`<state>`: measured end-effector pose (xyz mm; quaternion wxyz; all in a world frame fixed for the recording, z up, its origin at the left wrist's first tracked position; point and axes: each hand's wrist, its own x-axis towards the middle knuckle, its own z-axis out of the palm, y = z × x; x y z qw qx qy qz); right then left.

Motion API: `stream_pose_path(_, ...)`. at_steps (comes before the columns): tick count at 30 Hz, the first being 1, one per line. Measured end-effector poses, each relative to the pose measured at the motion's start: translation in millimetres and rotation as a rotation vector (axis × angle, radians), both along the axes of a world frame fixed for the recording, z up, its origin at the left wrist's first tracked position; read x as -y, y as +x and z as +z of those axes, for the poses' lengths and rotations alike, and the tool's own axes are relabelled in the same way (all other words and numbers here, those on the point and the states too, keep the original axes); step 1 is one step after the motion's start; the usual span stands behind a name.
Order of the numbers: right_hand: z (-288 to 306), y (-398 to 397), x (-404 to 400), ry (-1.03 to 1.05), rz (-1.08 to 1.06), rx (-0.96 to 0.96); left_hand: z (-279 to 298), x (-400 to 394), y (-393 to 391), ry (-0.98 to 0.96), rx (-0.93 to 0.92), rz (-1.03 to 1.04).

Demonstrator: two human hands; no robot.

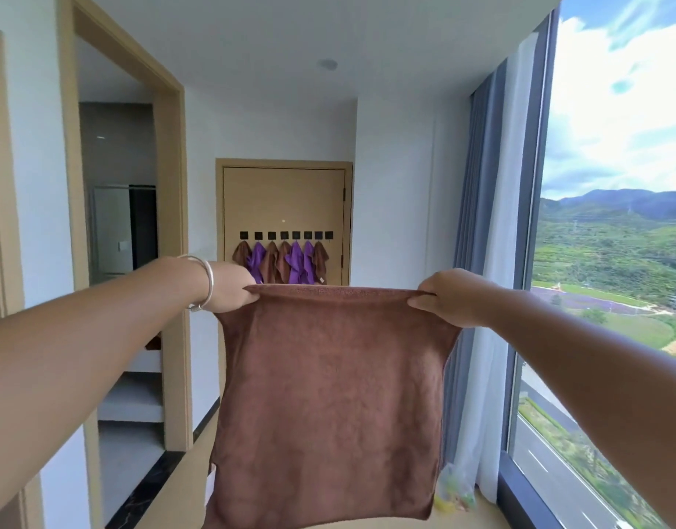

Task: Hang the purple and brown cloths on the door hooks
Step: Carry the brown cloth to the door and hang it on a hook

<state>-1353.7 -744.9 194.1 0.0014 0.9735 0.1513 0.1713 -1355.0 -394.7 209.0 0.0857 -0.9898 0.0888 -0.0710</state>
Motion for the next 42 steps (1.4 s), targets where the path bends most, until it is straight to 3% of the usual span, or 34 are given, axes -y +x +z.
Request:
stream_pose_path(12,-34.8,43.7,10.0,-0.125,-0.048,0.205,-38.9,15.8,39.4,0.016,-0.071,0.042)
stream_pose_path(35,-37.3,299.9,-98.1,-0.146,-0.12,0.194,-49.9,-90.4,295.3,-0.096,0.032,-0.01)
stream_pose_path(42,-47.9,365.9,-124.3,-0.171,-0.114,0.152,-60.3,-114.0,353.1,-0.097,-0.054,0.017)
